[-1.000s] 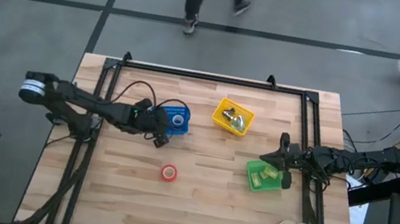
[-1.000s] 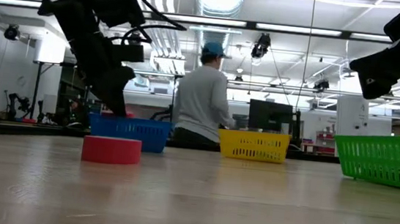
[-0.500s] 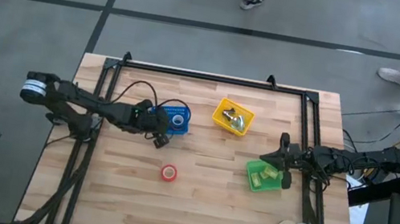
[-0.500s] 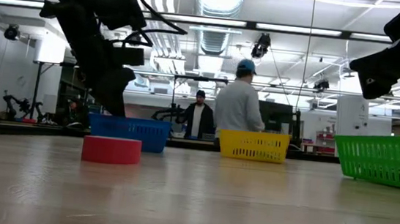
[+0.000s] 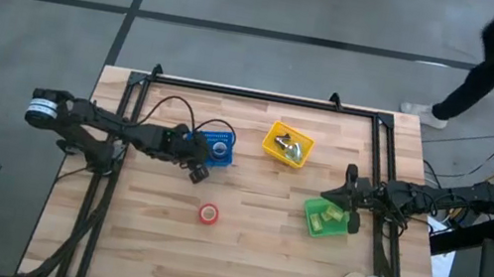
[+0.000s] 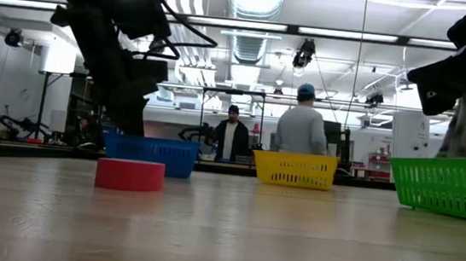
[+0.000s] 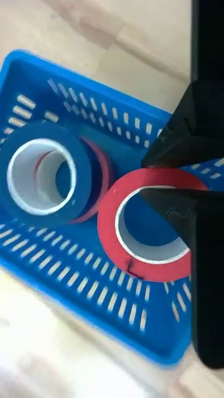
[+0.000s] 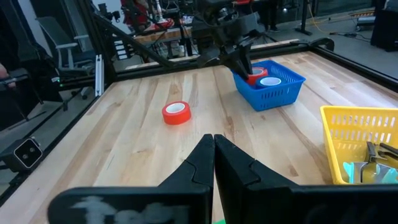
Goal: Pick and place Stapler, Stapler remover, tape
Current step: Put the top red tape into the blue bin
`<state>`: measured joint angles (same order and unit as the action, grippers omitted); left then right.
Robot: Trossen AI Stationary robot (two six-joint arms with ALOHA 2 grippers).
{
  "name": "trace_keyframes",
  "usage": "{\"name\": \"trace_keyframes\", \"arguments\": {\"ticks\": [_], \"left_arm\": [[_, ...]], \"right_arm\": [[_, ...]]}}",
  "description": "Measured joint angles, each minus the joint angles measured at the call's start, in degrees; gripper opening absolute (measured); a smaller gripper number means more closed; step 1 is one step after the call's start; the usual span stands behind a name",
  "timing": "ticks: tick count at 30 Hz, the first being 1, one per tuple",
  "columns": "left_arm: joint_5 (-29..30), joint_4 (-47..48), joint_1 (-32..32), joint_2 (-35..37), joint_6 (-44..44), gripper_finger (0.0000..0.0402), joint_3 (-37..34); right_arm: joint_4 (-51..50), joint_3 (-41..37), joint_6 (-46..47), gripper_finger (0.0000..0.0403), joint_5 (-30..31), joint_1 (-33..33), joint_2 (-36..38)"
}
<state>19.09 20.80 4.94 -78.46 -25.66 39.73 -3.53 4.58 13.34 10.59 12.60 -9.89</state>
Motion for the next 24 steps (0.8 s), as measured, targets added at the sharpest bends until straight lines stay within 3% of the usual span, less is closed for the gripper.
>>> {"name": "trace_keyframes", "arguments": {"ticks": [7, 18, 24], "left_arm": [[-4.4, -5.9, 0.6, 0.0, 0.1, 0.0056, -2.6], [-2.8, -5.8, 0.6, 0.0, -0.1, 0.0063, -2.1], [-1.0, -5.8, 0.6, 0.0, 0.2, 0.0102, -0.5]], "right_arm": [[0.0, 0.0, 0.0, 0.0008, 0.0, 0.0, 0.0], [0.0, 0.0, 0.0, 0.0008, 0.1, 0.0, 0.0], [0.0, 0.0, 0.0, 0.0008, 0.1, 0.0, 0.0]]}}
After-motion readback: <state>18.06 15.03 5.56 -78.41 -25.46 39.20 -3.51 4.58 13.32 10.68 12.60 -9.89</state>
